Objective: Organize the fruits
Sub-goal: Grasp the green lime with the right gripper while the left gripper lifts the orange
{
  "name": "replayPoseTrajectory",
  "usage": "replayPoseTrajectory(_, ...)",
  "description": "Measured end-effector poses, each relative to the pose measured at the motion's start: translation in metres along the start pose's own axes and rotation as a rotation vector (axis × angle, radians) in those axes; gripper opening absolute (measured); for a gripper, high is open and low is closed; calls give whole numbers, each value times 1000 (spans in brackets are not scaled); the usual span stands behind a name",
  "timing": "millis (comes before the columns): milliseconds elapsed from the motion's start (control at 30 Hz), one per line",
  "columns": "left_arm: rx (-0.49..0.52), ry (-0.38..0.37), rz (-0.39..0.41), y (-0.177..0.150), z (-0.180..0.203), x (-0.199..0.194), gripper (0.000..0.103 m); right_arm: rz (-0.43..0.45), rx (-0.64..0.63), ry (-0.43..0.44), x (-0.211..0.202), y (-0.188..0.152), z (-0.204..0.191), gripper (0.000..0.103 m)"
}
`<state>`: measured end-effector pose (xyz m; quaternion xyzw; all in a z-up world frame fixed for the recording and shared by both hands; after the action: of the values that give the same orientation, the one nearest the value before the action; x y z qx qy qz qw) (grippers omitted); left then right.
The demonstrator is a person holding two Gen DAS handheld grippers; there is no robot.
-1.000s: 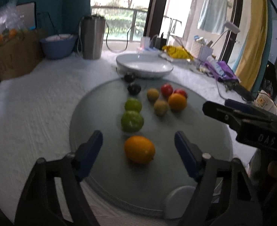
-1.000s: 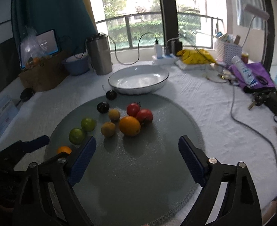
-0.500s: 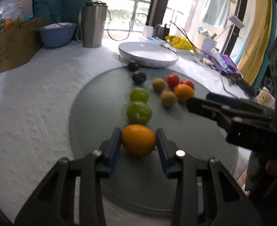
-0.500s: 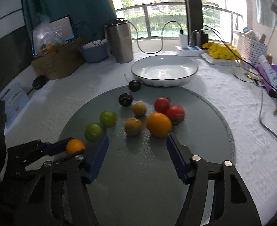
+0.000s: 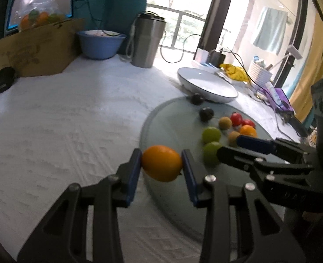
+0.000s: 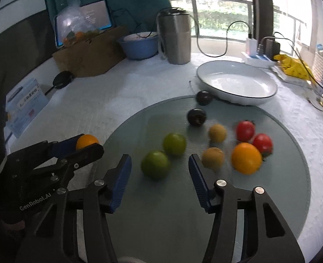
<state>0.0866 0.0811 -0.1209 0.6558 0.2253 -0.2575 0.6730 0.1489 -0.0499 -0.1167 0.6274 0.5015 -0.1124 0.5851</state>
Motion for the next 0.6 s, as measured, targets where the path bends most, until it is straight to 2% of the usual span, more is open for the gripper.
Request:
replayPoseTrajectory(167,-23,10,3,-1,-11,-1,39,-48,-8,-7,18,0,-7,44)
replayPoseTrajectory(267,-35,10,0,-1,-14,0,39,-61,-7,-18,23,1,-7,41)
replayPoseTrajectory(333,-34,10,1,0,-14,0,39,-73,-9,-22,25,1,-6,35)
replayPoseTrajectory(600,-14,24,8,8,-8,-1,39,-62,-19,11,18,1,-4,34)
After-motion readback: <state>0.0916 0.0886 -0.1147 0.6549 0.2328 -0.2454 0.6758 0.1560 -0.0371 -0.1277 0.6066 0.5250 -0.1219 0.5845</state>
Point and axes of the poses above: each gripper's, at about its wrist camera, not at the fingertips, and x roughly the way its jaws point, z to its right, y to its top, the point moved 1 cm from there along x, roughly the way its jaws point, and after that the axes turned 15 degrees about x, right-handed, at the moved point
